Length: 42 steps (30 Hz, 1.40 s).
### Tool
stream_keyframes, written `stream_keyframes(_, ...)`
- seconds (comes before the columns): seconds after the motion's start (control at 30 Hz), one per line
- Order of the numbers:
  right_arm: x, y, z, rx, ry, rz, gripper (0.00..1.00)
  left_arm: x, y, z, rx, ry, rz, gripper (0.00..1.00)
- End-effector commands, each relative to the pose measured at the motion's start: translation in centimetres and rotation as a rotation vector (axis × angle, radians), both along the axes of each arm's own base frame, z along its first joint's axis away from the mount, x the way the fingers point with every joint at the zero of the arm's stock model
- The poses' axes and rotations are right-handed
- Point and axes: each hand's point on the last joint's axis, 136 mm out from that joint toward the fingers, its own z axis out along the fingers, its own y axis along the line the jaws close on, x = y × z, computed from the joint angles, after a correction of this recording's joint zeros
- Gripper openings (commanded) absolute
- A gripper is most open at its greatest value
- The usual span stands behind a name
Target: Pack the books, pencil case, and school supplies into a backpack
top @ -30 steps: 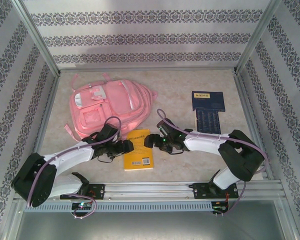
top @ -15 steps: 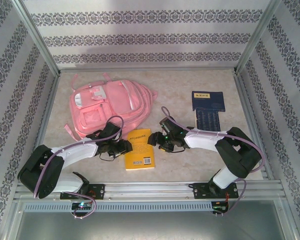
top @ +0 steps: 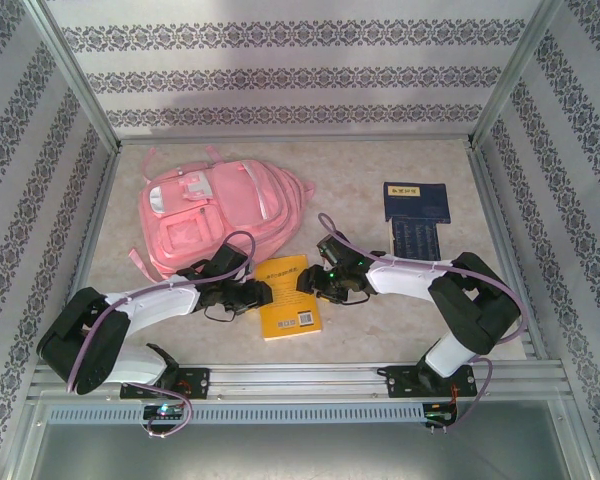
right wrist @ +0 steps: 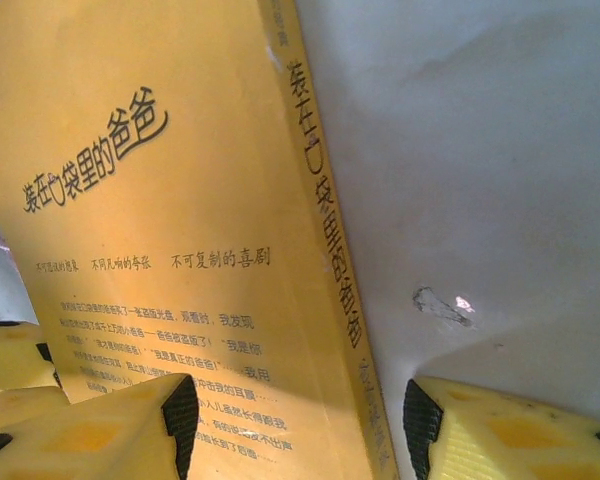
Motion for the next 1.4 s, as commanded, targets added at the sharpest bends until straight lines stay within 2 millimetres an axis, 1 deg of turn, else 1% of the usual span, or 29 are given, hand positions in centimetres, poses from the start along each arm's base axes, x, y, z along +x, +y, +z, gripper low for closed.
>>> stream_keyframes(0.0, -1.7, 5.0, 0.8, 0.169, -0.017, 0.17, 0.58, 0.6, -2.1, 2.1, -0.126, -0.057, -0.025, 0.45)
stream_keyframes(0.07, -1.7, 5.0, 0.3, 0.159, -0.017, 0.167, 0.57, 0.9, -2.8, 3.2, -0.176, -0.074, -0.027, 0.45)
stream_keyframes(0.23, -1.7, 5.1, -0.6, 0.155, -0.006, 0.156, 0.56, 1.4, -3.2, 5.9, -0.233, -0.139, -0.025, 0.45)
stream_keyframes(0.37, -1.7, 4.8, -0.9, 0.143, -0.009, 0.149, 0.55, 1.6, -3.4, 7.3, -0.275, -0.176, -0.018, 0.43)
stream_keyframes(0.47, -1.6, 4.6, -0.9, 0.138, -0.015, 0.146, 0.55, 1.5, -3.3, 6.7, -0.272, -0.168, -0.008, 0.41)
stream_keyframes(0.67, -1.7, 4.6, -1.0, 0.14, -0.017, 0.138, 0.54, 1.1, -3.4, 3.8, -0.254, -0.103, 0.003, 0.4)
stream_keyframes(0.73, -1.6, 4.6, -1.0, 0.143, -0.017, 0.134, 0.54, 1.0, -3.4, 3.1, -0.241, -0.088, -0.002, 0.39)
stream_keyframes(0.77, -1.7, 4.6, -0.9, 0.143, -0.018, 0.134, 0.54, 1.0, -3.4, 2.8, -0.235, -0.082, -0.005, 0.37)
stream_keyframes(0.8, -1.6, 4.6, -0.8, 0.144, -0.021, 0.131, 0.54, 1.0, -3.5, 2.7, -0.231, -0.079, -0.008, 0.32)
stream_keyframes(0.87, -1.6, 4.3, -0.7, 0.134, -0.029, 0.128, 0.54, 1.0, -3.4, 2.7, -0.221, -0.081, -0.014, 0.19)
stream_keyframes(0.93, -1.5, 3.9, -0.4, 0.118, -0.044, 0.121, 0.54, 0.8, -3.0, 2.9, -0.195, -0.097, -0.025, 0.09)
stream_keyframes(1.07, -1.3, 2.7, 0.8, 0.078, -0.091, 0.128, 0.6, 0.6, -2.4, 4.3, -0.183, -0.152, -0.048, 0.0)
stream_keyframes(1.1, -1.2, 2.5, 1.1, 0.075, -0.1, 0.129, 0.61, 0.5, -2.4, 4.7, -0.186, -0.164, -0.051, 0.0)
stream_keyframes(1.23, -0.8, 0.7, 2.4, 0.062, -0.138, 0.109, 0.72, 0.2, -2.2, 6.9, -0.222, -0.222, -0.058, 0.0)
stream_keyframes(1.3, -0.6, 0.0, 3.2, 0.089, -0.15, 0.09, 0.78, 0.2, -2.0, 8.0, -0.238, -0.256, -0.051, 0.0)
stream_keyframes(1.37, -0.5, -0.2, 4.2, 0.158, -0.165, 0.082, 0.84, 0.2, -1.9, 9.0, -0.256, -0.292, -0.046, 0.0)
